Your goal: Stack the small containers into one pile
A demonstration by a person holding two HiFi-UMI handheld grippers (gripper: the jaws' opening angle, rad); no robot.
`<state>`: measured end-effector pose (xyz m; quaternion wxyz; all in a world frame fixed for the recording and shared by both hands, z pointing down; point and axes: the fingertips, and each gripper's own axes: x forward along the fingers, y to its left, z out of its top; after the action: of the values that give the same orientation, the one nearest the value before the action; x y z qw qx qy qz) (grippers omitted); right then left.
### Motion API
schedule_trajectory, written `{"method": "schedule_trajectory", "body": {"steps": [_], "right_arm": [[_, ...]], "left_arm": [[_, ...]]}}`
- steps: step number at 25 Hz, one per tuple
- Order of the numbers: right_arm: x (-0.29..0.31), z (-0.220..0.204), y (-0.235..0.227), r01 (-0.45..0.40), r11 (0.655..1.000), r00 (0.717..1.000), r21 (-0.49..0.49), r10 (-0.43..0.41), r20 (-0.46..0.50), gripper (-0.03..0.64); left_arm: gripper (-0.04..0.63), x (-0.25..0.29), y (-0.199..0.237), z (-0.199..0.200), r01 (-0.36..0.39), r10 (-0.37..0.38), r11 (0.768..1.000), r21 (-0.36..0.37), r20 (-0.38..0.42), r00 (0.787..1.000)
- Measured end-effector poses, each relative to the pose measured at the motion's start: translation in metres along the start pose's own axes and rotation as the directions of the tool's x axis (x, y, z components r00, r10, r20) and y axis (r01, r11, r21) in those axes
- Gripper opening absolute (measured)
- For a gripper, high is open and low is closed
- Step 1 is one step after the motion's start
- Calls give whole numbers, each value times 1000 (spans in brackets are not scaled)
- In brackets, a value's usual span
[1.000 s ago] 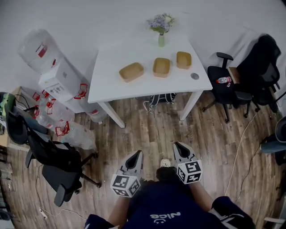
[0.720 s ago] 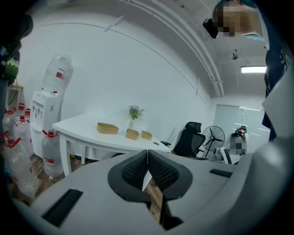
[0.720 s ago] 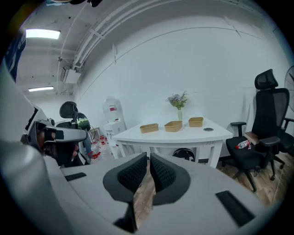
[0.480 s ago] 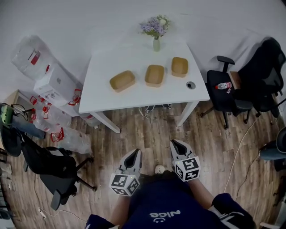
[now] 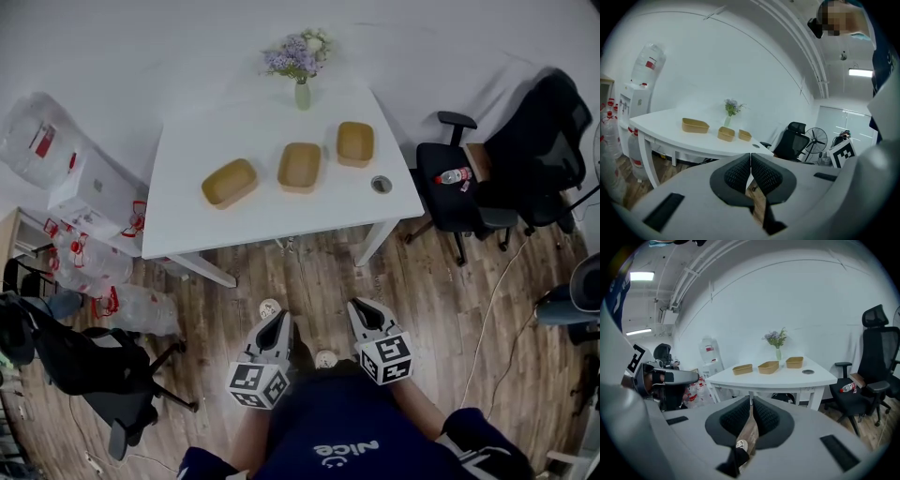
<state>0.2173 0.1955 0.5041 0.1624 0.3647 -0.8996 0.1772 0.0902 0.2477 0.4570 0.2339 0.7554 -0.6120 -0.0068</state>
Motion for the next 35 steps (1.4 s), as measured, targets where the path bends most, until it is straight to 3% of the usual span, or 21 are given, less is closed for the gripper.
{"method": "schedule_trajectory", "body": {"steps": [15,20,30,35], "right_arm": [[84,41,-29,178,982,984,59,-179,5,54],[127,72,-32,243,965,968,96,-247,36,54],[210,113,-19,316,938,944,143,-326,55,55],[232,131,-15,319,936,940,152,-333,77,55]], "left_arm": [[20,96,85,48,129,-129,992,12,-54,990],[20,134,123,79,197,-192,979,52,-83,978],[20,183,201,123,281,-270,955,98,-115,956],[20,200,218,142,308,-296,945,112,-115,948]]}}
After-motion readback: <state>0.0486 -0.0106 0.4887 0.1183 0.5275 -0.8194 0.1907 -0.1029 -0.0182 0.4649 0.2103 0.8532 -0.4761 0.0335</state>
